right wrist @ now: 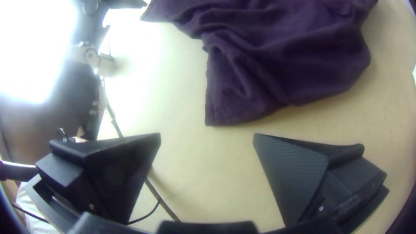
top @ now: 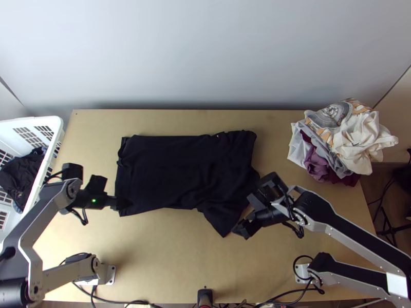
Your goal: Fold the t-shirt
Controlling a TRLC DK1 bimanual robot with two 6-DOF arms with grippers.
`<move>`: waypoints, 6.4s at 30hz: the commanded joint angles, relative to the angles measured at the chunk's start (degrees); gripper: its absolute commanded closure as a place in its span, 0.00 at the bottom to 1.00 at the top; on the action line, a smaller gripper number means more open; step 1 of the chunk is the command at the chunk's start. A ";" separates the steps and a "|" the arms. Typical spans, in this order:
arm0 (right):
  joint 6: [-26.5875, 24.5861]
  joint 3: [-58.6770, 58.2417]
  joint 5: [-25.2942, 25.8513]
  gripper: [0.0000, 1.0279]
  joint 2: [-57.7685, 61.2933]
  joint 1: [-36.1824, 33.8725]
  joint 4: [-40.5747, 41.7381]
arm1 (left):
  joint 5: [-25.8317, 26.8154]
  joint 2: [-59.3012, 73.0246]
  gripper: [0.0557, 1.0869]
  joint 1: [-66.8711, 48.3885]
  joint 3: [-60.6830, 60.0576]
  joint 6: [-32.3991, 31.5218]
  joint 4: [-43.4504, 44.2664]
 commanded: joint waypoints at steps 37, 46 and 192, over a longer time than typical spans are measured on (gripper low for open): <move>0.61 -5.23 4.87 0.97 14.49 1.48 18.98 | -8.78 13.38 0.97 -2.63 0.27 -0.74 11.64; 1.40 -1.45 5.31 0.97 7.99 -3.53 19.68 | -3.77 12.07 0.96 2.73 10.20 -9.00 8.65; 5.00 18.50 4.08 0.04 3.68 -27.79 10.37 | -2.36 28.06 0.96 -6.76 46.33 -29.83 0.74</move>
